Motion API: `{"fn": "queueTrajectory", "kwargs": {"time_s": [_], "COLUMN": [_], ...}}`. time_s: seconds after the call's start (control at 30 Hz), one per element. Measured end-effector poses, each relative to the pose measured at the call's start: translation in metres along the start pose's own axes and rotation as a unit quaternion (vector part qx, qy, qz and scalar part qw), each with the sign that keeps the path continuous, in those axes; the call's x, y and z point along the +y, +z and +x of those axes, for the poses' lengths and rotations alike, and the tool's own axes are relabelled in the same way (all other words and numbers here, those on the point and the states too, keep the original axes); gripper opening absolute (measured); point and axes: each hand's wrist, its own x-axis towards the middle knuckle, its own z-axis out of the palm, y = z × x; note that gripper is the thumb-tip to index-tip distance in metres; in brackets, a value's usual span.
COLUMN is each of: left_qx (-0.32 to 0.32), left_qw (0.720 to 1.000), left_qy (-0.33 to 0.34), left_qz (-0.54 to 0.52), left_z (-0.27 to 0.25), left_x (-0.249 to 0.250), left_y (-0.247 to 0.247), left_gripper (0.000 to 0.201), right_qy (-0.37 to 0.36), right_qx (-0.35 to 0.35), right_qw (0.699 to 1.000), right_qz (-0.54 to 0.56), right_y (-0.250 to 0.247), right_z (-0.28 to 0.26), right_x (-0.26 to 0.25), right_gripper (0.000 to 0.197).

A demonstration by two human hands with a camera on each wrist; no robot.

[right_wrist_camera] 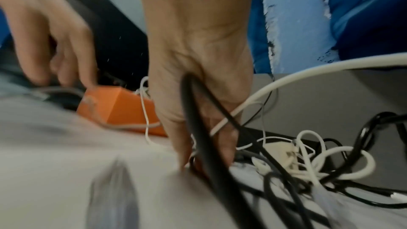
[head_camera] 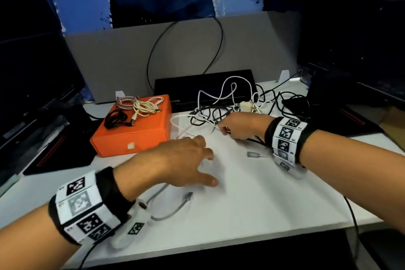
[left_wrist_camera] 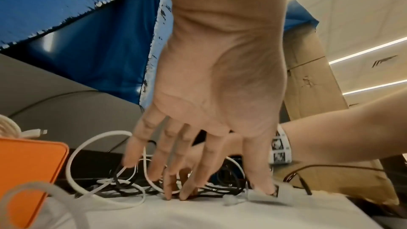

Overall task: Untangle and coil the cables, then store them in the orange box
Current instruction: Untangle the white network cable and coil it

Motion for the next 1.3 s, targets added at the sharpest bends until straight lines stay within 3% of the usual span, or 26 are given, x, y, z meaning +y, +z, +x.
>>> {"fn": "queueTrajectory", "kwargs": {"time_s": [0.07, 0.13, 0.2, 0.23, 0.3, 0.37, 0.43, 0.5, 0.63, 0.7, 0.77, 0.83, 0.93, 1.03, 1.1, 1.13, 1.2, 1.3], "left_qx": [-0.024, -0.053, -0.073, -0.077, -0.076, -0.066, -0.055, -0.043, -0.035, -0.013, 0.015, 0.034, 0.045, 0.145, 0.211, 0.208, 0.133, 0.021], "left_qw": [0.999, 0.995, 0.991, 0.991, 0.99, 0.989, 0.989, 0.99, 0.989, 0.992, 0.995, 0.995, 0.994, 0.975, 0.958, 0.958, 0.978, 0.995], "left_qy": [-0.037, -0.049, -0.053, -0.055, -0.056, -0.06, -0.072, -0.084, -0.093, -0.093, -0.088, -0.087, -0.057, -0.035, -0.026, -0.018, 0.012, 0.045], "left_qz": [-0.018, -0.072, -0.096, -0.099, -0.109, -0.121, -0.119, -0.107, -0.109, -0.086, -0.05, -0.036, -0.078, -0.163, -0.193, -0.195, -0.162, -0.084], "left_z": [0.018, 0.034, 0.046, 0.051, 0.063, 0.078, 0.093, 0.103, 0.108, 0.103, 0.091, 0.075, 0.055, 0.046, 0.048, 0.05, 0.056, 0.07], "left_x": [-0.01, -0.023, -0.032, -0.034, -0.038, -0.042, -0.047, -0.051, -0.056, -0.056, -0.052, -0.046, -0.037, -0.031, -0.033, -0.035, -0.038, -0.042], "left_y": [0.006, 0.008, 0.011, 0.012, 0.013, 0.014, 0.015, 0.015, 0.008, 0.004, -0.001, -0.006, -0.015, -0.026, -0.032, -0.033, -0.026, -0.001], "left_gripper": [0.083, 0.087, 0.089, 0.09, 0.088, 0.083, 0.079, 0.08, 0.087, 0.084, 0.075, 0.068, 0.052, 0.048, 0.056, 0.06, 0.069, 0.073], "right_qy": [-0.036, -0.03, 0.034, 0.063, 0.094, 0.098, 0.096, 0.079, 0.068, 0.082, 0.081, 0.071, 0.041, -0.025, -0.06, -0.063, -0.047, 0.024], "right_qx": [0.002, 0.093, 0.18, 0.172, 0.051, -0.078, -0.129, -0.107, -0.067, -0.032, 0.037, 0.125, 0.271, 0.356, 0.362, 0.35, 0.31, 0.252], "right_qw": [0.998, 0.989, 0.98, 0.982, 0.994, 0.992, 0.986, 0.991, 0.995, 0.996, 0.988, 0.947, 0.809, 0.695, 0.66, 0.667, 0.726, 0.878], "right_qz": [0.056, 0.108, 0.078, 0.039, -0.02, 0.005, 0.037, 0.024, -0.021, 0.022, 0.129, 0.289, 0.52, 0.624, 0.656, 0.655, 0.613, 0.406], "right_y": [-0.014, -0.032, -0.044, -0.047, -0.048, -0.041, -0.032, -0.022, -0.013, -0.017, -0.03, -0.053, -0.101, -0.148, -0.164, -0.166, -0.159, -0.137], "right_z": [0.001, 0.006, 0.008, 0.009, 0.009, 0.013, 0.015, 0.019, 0.025, 0.024, 0.021, 0.022, 0.017, -0.001, -0.013, -0.015, -0.016, -0.009], "right_x": [0.002, 0.012, 0.024, 0.032, 0.04, 0.042, 0.038, 0.032, 0.033, 0.039, 0.046, 0.048, 0.049, 0.047, 0.039, 0.034, 0.027, 0.03], "right_gripper": [0.019, 0.016, 0.021, 0.02, 0.018, 0.034, 0.051, 0.049, 0.016, 0.014, 0.023, 0.025, 0.017, 0.008, 0.009, 0.008, 0.005, 0.004]}}
